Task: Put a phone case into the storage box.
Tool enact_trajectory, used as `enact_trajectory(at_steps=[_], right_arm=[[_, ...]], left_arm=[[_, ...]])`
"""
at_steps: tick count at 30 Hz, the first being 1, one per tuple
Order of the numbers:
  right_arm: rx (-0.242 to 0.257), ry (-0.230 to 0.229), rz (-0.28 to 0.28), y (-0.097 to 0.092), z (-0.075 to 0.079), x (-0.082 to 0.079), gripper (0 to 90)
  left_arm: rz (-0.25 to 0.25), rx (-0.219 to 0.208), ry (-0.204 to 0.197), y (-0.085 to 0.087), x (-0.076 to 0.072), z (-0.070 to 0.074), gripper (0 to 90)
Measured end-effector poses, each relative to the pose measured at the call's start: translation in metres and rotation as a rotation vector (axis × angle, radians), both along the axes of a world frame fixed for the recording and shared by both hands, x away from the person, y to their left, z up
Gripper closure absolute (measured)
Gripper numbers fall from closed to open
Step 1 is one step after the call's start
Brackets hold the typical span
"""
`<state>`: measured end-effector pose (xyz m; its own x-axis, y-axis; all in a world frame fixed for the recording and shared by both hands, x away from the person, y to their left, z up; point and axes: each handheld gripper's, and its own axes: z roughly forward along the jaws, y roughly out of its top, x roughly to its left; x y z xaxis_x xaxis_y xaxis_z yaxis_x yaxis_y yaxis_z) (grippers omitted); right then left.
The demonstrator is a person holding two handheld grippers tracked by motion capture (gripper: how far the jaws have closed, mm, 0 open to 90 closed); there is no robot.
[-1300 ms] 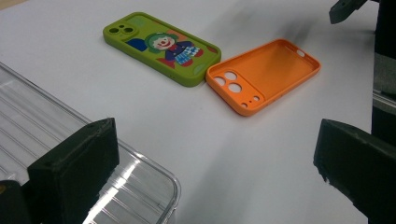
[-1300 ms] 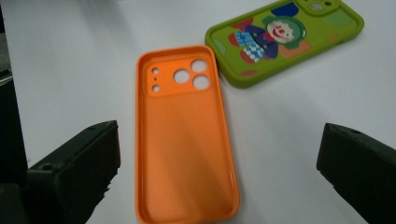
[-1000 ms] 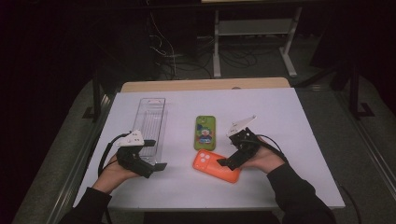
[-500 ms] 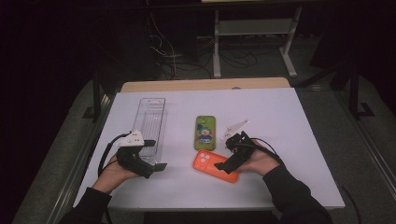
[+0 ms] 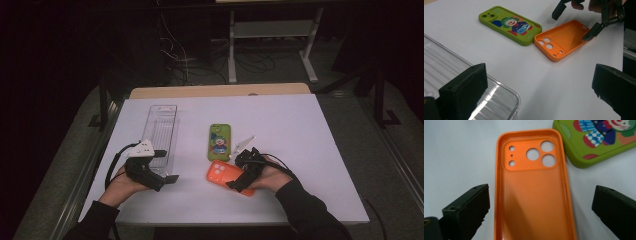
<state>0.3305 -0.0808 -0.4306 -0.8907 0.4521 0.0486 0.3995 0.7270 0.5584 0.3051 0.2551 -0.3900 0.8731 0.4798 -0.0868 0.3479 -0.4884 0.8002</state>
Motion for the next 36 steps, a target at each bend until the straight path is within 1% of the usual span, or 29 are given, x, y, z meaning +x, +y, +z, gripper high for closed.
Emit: enact_trajectory(at_steps=[2,4,5,8,12,16,23,25,26,36], right_arm=[[0.000,0.004,0.005,0.002,-0.002,-0.001,2.0],[0.004,0.012,0.011,0.003,-0.003,-0.002,3.4],[-0.003,0.005,0.017,0.003,-0.004,-0.002,3.9],[-0.009,0.004,0.023,0.006,-0.006,-0.003,5.8],[-0.006,-0.003,0.019,0.007,-0.007,-0.004,11.2],[-0.005,-0.001,0.020,0.008,-0.009,-0.004,14.0],[-0.019,-0.003,0.021,0.009,-0.011,-0.005,13.7],[-0.029,-0.011,0.023,0.010,-0.011,-0.006,13.5],[-0.046,-0.028,0.031,0.012,-0.012,-0.007,13.3],[-0.038,-0.029,0.026,0.011,-0.012,-0.009,15.1]], left_arm=[[0.001,-0.007,-0.003,0.000,0.000,0.000,0.0],[0.000,-0.004,-0.001,0.000,0.000,-0.001,0.0],[0.001,-0.005,0.000,0.000,0.000,-0.001,0.0],[0.000,-0.005,0.003,-0.001,0.000,-0.001,0.0],[0.000,-0.005,0.001,0.000,0.000,-0.001,0.0],[0.000,-0.005,0.004,-0.001,0.000,-0.001,0.0],[0.002,-0.005,0.004,-0.001,0.000,-0.001,0.0],[0.002,-0.005,0.004,-0.001,0.000,-0.001,0.0],[0.002,-0.004,0.003,-0.001,0.000,-0.001,0.0],[0.004,-0.003,0.003,-0.002,-0.001,-0.001,0.0]])
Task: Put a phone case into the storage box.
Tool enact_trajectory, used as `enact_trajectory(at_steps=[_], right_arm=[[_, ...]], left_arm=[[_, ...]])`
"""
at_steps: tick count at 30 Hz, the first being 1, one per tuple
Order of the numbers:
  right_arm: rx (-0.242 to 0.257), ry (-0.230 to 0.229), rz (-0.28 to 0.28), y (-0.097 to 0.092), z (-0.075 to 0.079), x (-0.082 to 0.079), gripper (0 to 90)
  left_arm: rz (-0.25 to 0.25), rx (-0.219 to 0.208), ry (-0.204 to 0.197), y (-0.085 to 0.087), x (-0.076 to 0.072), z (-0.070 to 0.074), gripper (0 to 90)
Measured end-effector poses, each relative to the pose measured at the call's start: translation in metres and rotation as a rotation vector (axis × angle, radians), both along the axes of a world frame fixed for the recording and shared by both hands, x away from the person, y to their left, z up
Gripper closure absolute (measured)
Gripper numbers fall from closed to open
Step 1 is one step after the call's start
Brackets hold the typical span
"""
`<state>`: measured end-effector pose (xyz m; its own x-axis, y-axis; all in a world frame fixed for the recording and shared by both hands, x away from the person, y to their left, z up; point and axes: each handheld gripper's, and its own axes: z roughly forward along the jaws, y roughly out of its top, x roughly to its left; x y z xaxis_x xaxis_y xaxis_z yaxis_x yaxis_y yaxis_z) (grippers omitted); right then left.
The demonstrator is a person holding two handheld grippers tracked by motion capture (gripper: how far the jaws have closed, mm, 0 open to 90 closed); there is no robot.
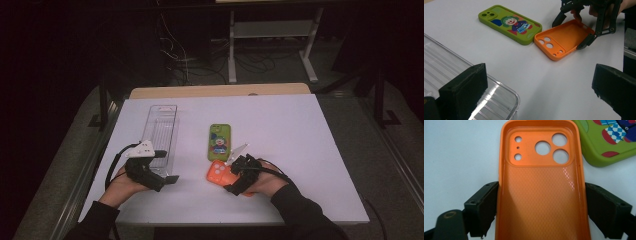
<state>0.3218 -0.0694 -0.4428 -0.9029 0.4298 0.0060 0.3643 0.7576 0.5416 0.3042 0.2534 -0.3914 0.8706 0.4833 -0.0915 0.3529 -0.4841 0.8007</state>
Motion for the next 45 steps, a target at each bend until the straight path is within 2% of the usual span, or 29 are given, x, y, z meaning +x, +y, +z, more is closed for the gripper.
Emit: enact_trajectory(at_steps=[5,8,10,11,13,17,21,22,28,31,32,35,43,45], right_arm=[[0.009,-0.002,0.008,-0.002,0.000,0.001,15.3],[0.025,0.022,0.005,-0.004,0.003,0.003,15.3],[0.028,0.031,0.015,-0.007,0.007,0.005,15.3],[0.030,0.030,0.021,-0.008,0.008,0.005,15.3],[0.044,0.036,0.042,-0.011,0.018,0.008,15.3],[0.050,0.029,0.053,-0.013,0.027,0.013,15.2],[0.050,0.011,0.071,-0.018,0.037,0.021,15.2],[0.053,0.006,0.076,-0.021,0.042,0.026,15.2],[0.064,0.005,0.092,-0.026,0.051,0.035,15.1],[0.083,-0.003,0.098,-0.030,0.053,0.039,15.1],[0.089,0.011,0.089,-0.033,0.054,0.040,15.1],[0.098,0.014,0.092,-0.036,0.055,0.040,15.1],[0.101,0.012,0.086,-0.051,0.060,0.042,15.1],[0.102,0.005,0.089,-0.055,0.062,0.043,15.1]], left_arm=[[0.002,-0.004,0.003,0.000,0.001,0.000,0.0],[0.002,-0.001,0.002,0.000,0.002,0.001,0.0],[0.005,0.011,0.001,0.000,0.004,0.003,0.0],[0.018,-0.006,0.014,-0.002,0.004,0.004,0.0],[0.011,-0.002,0.007,-0.003,0.005,0.007,0.0],[-0.002,-0.022,0.017,-0.010,0.010,0.014,0.0],[-0.031,-0.030,0.005,-0.019,0.018,0.022,0.0],[-0.030,-0.033,0.004,-0.022,0.019,0.024,0.0],[-0.038,-0.048,0.002,-0.038,0.030,0.031,0.0],[-0.067,-0.042,0.011,-0.047,0.038,0.034,0.0],[-0.078,-0.043,0.008,-0.051,0.041,0.035,0.0],[-0.115,-0.025,-0.005,-0.062,0.048,0.039,0.0],[-0.209,-0.004,-0.005,-0.092,0.063,0.043,0.0],[-0.230,-0.011,0.012,-0.099,0.066,0.043,0.0]])
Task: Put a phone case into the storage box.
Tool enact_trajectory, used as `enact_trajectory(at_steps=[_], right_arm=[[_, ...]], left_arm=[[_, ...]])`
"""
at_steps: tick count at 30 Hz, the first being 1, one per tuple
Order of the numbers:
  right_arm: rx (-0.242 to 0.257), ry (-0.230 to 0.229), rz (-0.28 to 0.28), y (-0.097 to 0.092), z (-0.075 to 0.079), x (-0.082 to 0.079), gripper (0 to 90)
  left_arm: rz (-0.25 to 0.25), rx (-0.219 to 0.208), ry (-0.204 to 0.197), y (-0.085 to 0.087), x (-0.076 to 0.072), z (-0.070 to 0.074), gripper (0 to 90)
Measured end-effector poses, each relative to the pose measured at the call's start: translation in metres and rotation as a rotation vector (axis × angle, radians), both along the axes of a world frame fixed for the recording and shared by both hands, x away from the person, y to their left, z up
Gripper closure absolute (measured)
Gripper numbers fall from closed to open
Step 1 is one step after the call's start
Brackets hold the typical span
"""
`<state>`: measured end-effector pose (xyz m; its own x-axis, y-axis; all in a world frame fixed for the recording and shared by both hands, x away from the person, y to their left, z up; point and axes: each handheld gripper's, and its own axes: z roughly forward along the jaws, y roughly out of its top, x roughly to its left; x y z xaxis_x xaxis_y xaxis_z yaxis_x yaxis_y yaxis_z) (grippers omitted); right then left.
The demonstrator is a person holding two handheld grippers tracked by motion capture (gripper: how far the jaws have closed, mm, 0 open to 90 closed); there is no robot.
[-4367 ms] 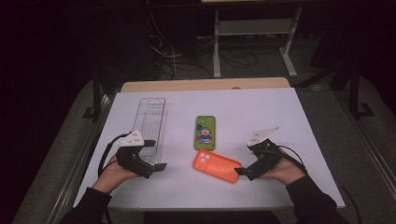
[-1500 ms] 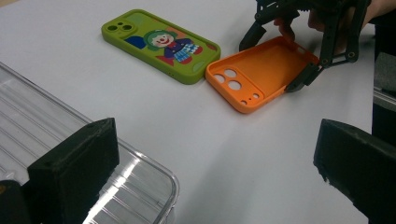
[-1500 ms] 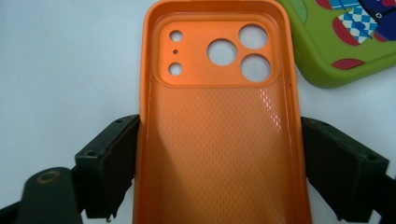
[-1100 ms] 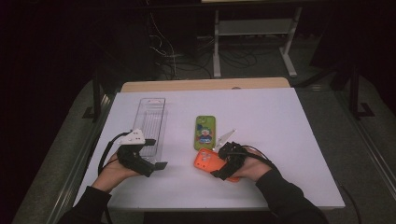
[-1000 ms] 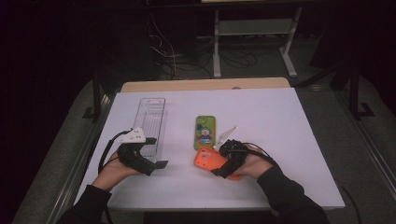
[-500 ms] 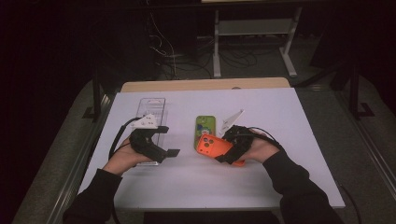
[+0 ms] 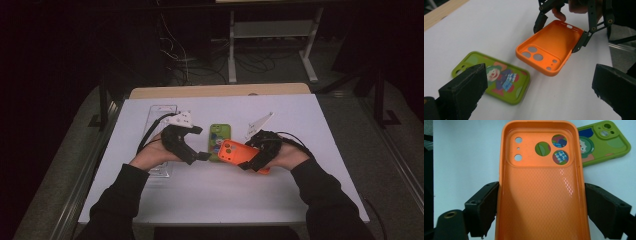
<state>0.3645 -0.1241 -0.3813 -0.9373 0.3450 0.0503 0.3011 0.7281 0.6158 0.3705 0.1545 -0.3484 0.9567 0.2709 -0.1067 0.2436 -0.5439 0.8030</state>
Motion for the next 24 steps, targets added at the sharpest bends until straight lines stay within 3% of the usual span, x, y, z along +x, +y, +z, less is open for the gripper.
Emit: enact_trajectory(at_steps=[6,11,24], right_arm=[[0.012,-0.004,0.013,-0.007,0.005,0.000,15.1],[0.004,-0.015,0.044,-0.005,0.008,-0.003,15.1],[-0.027,-0.022,0.171,0.015,0.004,-0.016,15.2]], left_arm=[[-0.065,0.011,-0.003,-0.017,0.002,-0.002,0.0],[-0.122,0.020,0.001,-0.025,-0.006,-0.002,0.0],[-0.223,0.114,-0.005,-0.037,-0.016,-0.005,0.0]])
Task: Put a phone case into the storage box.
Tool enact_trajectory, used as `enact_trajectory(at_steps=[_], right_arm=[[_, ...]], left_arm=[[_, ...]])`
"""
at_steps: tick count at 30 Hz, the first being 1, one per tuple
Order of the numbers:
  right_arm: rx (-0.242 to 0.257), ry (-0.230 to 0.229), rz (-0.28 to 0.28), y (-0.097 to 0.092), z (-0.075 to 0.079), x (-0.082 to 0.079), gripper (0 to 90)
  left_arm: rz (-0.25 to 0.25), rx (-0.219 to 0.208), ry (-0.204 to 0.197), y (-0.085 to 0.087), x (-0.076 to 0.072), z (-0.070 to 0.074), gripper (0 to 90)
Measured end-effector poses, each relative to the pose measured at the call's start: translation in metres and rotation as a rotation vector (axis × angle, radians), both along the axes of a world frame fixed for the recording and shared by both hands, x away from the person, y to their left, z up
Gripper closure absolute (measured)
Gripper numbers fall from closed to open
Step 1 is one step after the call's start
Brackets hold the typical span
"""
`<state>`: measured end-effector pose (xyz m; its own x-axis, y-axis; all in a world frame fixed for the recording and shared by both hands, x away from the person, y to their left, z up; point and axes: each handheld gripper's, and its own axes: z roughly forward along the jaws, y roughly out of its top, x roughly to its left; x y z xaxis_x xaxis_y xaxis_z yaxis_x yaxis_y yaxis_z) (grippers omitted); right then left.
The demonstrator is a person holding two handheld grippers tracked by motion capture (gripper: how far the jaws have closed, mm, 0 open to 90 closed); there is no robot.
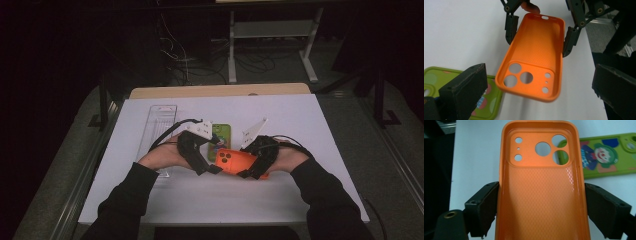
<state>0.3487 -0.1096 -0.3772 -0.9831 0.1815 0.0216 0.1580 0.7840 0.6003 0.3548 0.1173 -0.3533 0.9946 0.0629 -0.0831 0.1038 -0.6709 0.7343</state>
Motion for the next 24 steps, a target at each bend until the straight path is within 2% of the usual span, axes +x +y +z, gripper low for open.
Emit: enact_trajectory(at_steps=[2,5,10,18,24], right_arm=[[0.008,0.006,0.021,0.003,0.000,-0.002,15.1],[0.007,-0.013,0.056,0.007,0.001,-0.004,15.1],[-0.011,-0.016,0.078,0.013,0.003,-0.009,15.1],[-0.010,-0.018,0.119,0.023,0.004,-0.014,15.1],[-0.005,-0.026,0.141,0.027,0.006,-0.016,15.1]], left_arm=[[-0.021,0.024,-0.006,-0.002,-0.001,-0.003,0.0],[-0.035,0.052,-0.013,-0.005,-0.002,-0.006,0.0],[-0.076,0.065,-0.007,-0.007,-0.006,-0.007,0.0],[-0.127,0.127,-0.022,-0.014,-0.013,-0.010,0.0],[-0.141,0.172,-0.032,-0.017,-0.013,-0.015,0.0]])
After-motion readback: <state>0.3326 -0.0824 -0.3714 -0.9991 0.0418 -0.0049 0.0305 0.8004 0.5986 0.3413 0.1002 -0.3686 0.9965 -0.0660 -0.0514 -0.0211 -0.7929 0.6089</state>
